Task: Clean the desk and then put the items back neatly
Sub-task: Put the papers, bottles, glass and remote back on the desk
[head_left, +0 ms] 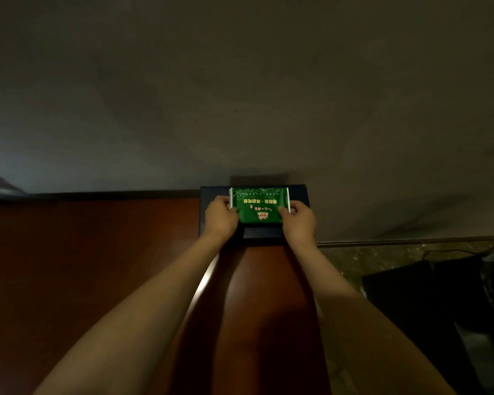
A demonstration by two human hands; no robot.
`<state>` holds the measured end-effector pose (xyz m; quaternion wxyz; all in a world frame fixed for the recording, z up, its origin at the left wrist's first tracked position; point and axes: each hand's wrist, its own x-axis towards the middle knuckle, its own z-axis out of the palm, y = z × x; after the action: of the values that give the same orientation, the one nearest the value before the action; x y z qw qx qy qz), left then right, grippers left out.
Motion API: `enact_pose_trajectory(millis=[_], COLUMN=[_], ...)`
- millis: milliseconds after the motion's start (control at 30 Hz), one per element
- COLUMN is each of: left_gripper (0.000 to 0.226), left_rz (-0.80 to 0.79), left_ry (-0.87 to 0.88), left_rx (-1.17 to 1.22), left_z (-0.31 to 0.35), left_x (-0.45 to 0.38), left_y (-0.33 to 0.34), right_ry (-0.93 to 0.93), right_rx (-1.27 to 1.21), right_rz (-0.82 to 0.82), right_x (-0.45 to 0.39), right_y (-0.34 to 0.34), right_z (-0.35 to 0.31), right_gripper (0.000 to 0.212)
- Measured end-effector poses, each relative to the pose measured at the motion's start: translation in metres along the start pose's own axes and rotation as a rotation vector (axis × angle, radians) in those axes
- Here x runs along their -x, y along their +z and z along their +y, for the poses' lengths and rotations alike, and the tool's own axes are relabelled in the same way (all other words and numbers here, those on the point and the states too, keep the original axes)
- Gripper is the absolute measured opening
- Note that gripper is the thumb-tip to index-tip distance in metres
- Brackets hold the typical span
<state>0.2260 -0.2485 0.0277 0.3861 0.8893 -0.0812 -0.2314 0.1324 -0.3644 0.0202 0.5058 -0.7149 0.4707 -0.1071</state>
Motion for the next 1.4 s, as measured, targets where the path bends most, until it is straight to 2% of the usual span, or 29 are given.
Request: enact_pose_trajectory(millis=[233,400,500,633,733,833,1000,1133,1400], left_gripper=[0.03,0.03,0.027,0.019,0.014,0.021,0.007,0.01,0.008], left_rz=[0.041,0.106,0.144,-0.051,-0.24,-0.358,-0.476,-0.603,-0.839], left_ry=[-0.024,-0.097,-0.111,-0.003,0.036,0.154,0.455,0.692,1.194], left_rx=[-0.038,0.015,-0.073,-0.393,-0.626,-0.872,-0.962,-1.0,-1.038], left_z=[-0.008,-0.007,-0.013,-0.022,-0.029,-0.028,-0.012,-0.003,0.015], left_x=[-0.007,-0.005,0.008,0.058,0.106,0.149,0.224,0.296,0.491], left_y=[0.003,-0.013,-0.039,-0.062,-0.059,-0.044,-0.01,0.026,0.114], right_ry=[-0.03,0.011,-0.01,-0.132,-0.186,-0.152,-0.07,0.011,0.376], right_rx=[0.059,0.079,0.171,0.501,0.737,0.795,0.704,0.636,0.508], right_rz=[0.007,0.03,0.043,-0.068,-0.144,-0.173,-0.075,0.067,0.4], right_x=[-0.003,0.001,0.014,0.052,0.097,0.142,0.224,0.311,0.507], right_y=[0.007,-0.008,-0.031,-0.061,-0.079,-0.099,-0.137,-0.176,-0.276], right_z=[0.0,-0.006,-0.001,0.015,0.033,0.06,0.099,0.135,0.219], right_gripper=[0.021,0.047,0.042,0.029,0.031,0.03,0.023,0.025,0.027])
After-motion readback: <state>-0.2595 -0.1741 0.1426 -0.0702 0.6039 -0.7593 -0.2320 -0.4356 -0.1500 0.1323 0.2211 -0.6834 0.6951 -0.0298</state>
